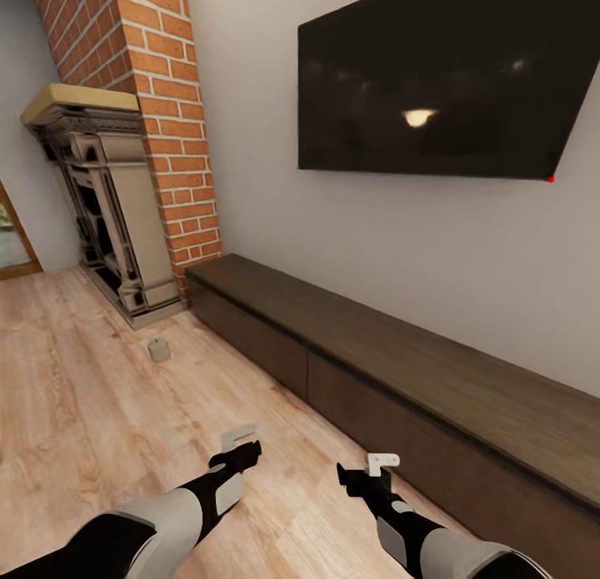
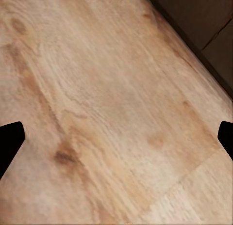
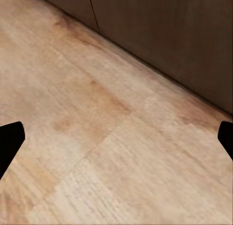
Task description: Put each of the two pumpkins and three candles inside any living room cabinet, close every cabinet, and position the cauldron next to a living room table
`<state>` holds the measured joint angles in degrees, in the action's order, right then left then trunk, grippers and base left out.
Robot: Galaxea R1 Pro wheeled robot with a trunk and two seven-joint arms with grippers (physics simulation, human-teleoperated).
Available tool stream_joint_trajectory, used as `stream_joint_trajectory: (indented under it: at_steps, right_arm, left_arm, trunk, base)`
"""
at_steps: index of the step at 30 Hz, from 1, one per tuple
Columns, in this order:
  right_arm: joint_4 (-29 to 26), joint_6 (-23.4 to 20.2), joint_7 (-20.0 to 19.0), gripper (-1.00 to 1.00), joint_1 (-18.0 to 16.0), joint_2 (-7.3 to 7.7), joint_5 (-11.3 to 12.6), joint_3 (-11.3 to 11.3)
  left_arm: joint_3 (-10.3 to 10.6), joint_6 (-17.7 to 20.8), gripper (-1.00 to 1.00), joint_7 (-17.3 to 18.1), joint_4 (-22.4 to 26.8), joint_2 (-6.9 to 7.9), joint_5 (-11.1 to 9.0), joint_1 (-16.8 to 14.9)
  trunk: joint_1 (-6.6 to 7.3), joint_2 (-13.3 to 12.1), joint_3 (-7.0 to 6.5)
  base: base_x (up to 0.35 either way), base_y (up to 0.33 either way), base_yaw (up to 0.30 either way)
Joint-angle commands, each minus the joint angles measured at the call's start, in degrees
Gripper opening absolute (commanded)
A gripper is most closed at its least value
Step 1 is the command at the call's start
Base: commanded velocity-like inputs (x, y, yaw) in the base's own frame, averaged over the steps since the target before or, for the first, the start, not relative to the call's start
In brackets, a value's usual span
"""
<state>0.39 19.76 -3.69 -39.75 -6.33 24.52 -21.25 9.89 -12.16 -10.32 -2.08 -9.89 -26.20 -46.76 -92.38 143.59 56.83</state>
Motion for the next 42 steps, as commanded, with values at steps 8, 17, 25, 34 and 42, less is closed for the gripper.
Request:
stream_joint_trajectory:
  at_steps: [8,17,25,34,42]
  right_arm:
    - [0.14,0.28,-0.35,1.0,-0.06,0.0,0.61,-0.2]
    - [0.1,0.28,-0.35,1.0,-0.06,0.0,0.67,-0.21]
    - [0.08,0.28,-0.39,1.0,-0.06,0.0,0.66,-0.21]
    - [0.13,0.22,-0.44,1.0,-0.06,0.0,0.63,-0.2]
    - [0.12,0.19,-0.44,1.0,-0.06,0.0,0.61,-0.2]
  left_arm:
    - [0.48,-0.32,1.0,-0.05,-0.21,-0.04,-0.42,-0.09]
    - [0.47,-0.27,1.0,-0.05,-0.21,-0.04,-0.43,-0.08]
    - [0.48,-0.23,1.0,-0.05,-0.21,-0.04,-0.43,-0.08]
    - [0.48,-0.23,1.0,-0.05,-0.21,-0.04,-0.43,-0.08]
    - [0.48,-0.23,1.0,-0.05,-0.21,-0.04,-0.43,-0.08]
  trunk:
    - [-0.01,0.02,0.02]
    - [-0.01,0.02,0.02]
    - [-0.01,0.02,0.02]
    - [-0.01,0.02,0.02]
    - [-0.01,0.02,0.02]
  base:
    - [0.235,0.258,0.049]
    - [0.232,0.263,0.002]
    - [0.216,0.276,0.0]
    - [0.153,0.302,0.0]
    - [0.105,0.317,0.0]
